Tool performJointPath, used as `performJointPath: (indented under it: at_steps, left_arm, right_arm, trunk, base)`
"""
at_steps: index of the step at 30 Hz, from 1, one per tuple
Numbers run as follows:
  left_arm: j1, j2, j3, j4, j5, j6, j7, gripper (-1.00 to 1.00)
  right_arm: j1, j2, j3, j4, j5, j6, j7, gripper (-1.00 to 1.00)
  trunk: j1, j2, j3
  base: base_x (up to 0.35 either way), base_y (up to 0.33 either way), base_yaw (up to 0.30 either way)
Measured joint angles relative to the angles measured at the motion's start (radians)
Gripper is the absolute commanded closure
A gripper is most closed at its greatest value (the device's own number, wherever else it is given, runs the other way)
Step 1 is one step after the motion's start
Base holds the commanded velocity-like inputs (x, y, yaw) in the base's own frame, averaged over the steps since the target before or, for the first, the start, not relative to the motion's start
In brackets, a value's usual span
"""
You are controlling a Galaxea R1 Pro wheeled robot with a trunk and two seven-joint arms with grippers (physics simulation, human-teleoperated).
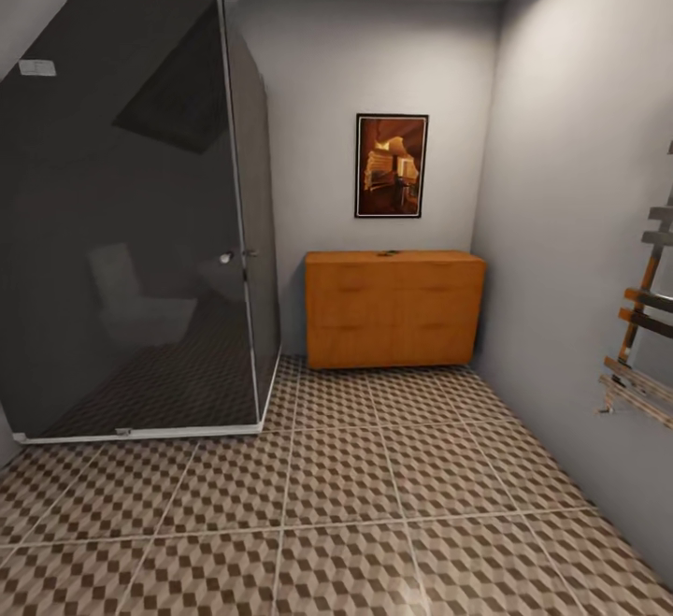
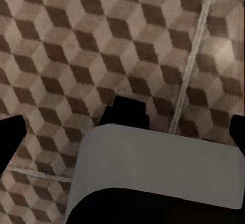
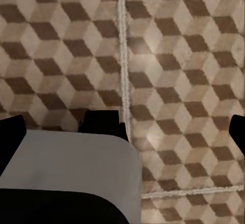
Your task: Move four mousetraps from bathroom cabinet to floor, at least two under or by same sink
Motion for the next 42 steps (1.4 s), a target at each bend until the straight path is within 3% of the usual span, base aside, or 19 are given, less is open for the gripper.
performJointPath:
  at_steps: [11, 29, 42]
  left_arm:
    - [0.0, 0.0, 0.001, 0.0, 0.003, -0.042, 0.001, -1.0]
    - [0.0, -0.012, -0.001, 0.001, 0.002, -0.043, 0.0, -1.0]
    - [0.0, -0.017, -0.001, 0.001, 0.0, -0.047, -0.001, -1.0]
  right_arm:
    - [0.0, 0.001, 0.0, 0.0, 0.0, 0.0, -0.002, -1.0]
    - [0.0, 0.002, 0.001, 0.0, 0.005, -0.002, 0.0, -1.0]
    - [0.0, 0.002, -0.001, 0.0, -0.001, -0.002, 0.0, -1.0]
  trunk:
    - [0.0, 0.0, 0.0]
    - [0.0, 0.0, 0.0]
    - [0.0, 0.0, 0.008]
  base:
    - [0.325, 0.0, 0.0]
    - [0.32, -0.072, -0.002]
    - [0.317, -0.109, -0.194]
